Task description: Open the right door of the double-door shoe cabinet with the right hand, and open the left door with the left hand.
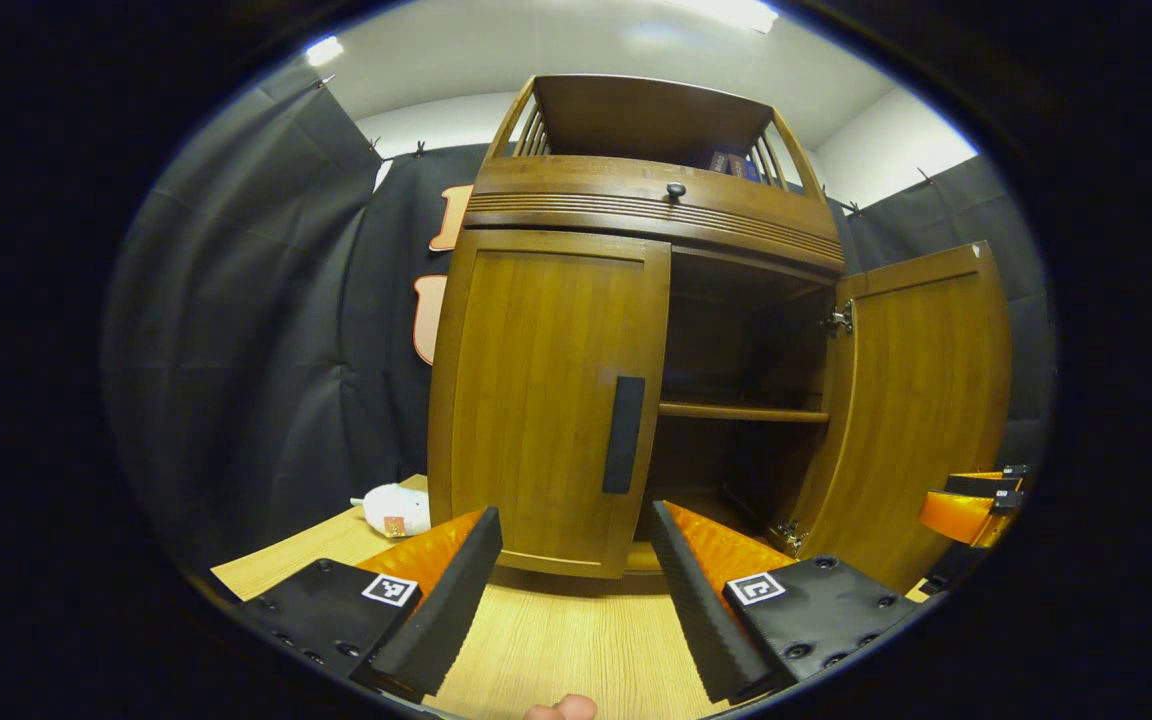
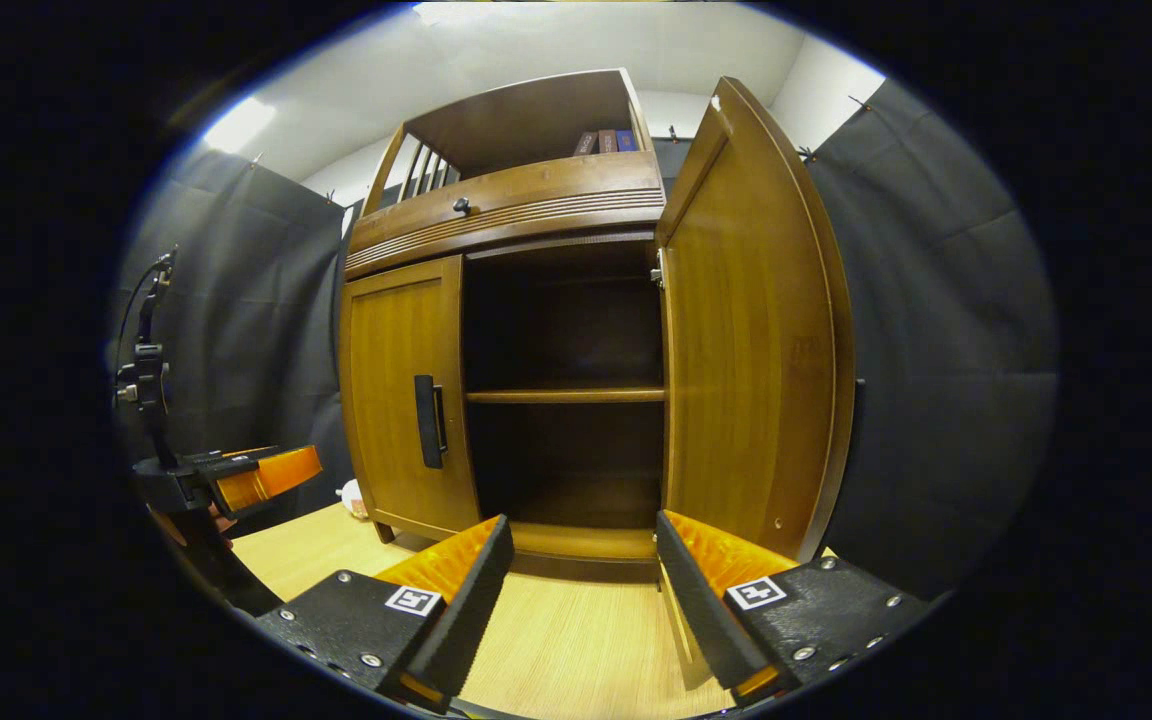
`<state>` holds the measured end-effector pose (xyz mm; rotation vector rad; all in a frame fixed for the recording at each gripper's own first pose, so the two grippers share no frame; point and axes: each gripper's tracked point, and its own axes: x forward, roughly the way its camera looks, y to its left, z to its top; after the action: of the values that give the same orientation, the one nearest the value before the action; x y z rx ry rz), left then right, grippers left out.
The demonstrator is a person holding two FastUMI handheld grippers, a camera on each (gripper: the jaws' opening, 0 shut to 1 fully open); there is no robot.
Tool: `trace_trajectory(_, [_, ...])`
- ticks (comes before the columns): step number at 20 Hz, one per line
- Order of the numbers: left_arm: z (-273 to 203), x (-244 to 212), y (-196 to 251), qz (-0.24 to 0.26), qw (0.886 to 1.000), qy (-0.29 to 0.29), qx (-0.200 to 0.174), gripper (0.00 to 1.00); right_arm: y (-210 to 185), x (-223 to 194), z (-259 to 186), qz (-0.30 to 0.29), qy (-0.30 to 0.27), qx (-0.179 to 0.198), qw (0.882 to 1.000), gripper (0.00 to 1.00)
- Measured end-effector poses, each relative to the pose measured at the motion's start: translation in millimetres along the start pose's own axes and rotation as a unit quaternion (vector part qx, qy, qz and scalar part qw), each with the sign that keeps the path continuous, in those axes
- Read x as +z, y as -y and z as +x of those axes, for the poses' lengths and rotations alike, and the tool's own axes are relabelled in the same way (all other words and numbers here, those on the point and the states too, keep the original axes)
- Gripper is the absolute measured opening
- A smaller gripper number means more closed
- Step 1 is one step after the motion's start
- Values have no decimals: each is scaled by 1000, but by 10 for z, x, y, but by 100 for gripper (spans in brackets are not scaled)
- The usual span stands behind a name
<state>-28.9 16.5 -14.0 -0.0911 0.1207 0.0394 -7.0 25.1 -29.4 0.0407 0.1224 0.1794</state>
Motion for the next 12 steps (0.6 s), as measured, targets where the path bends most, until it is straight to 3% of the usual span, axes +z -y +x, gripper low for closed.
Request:
trace_trajectory(6, [589, 180, 242, -4, 999, 7, -49, 94, 33, 12, -69, 10, 0, -4, 1000, 92])
trace_trajectory(7, [715, 189, 256, -3, 999, 7, -49, 94, 39, 9, -89, 7, 2, -4, 1000, 87])
trace_trajectory(8, [863, 173, 280, -5, 999, 4, -51, 99, 68, 13, -101, 2, 3, -10, 1000, 89])
trace_trajectory(9, [989, 160, 323, -4, 998, 1, -55, 94, 102, 6, -106, -7, 2, -18, 1000, 92])
trace_trajectory(11, [1256, 196, 420, 7, 998, 3, -65, 94, 73, 24, -139, -17, 4, -21, 1000, 92])
trace_trajectory(12, [1378, 185, 447, 10, 998, 1, -68, 94, 4, 21, -159, -14, 4, -16, 1000, 98])
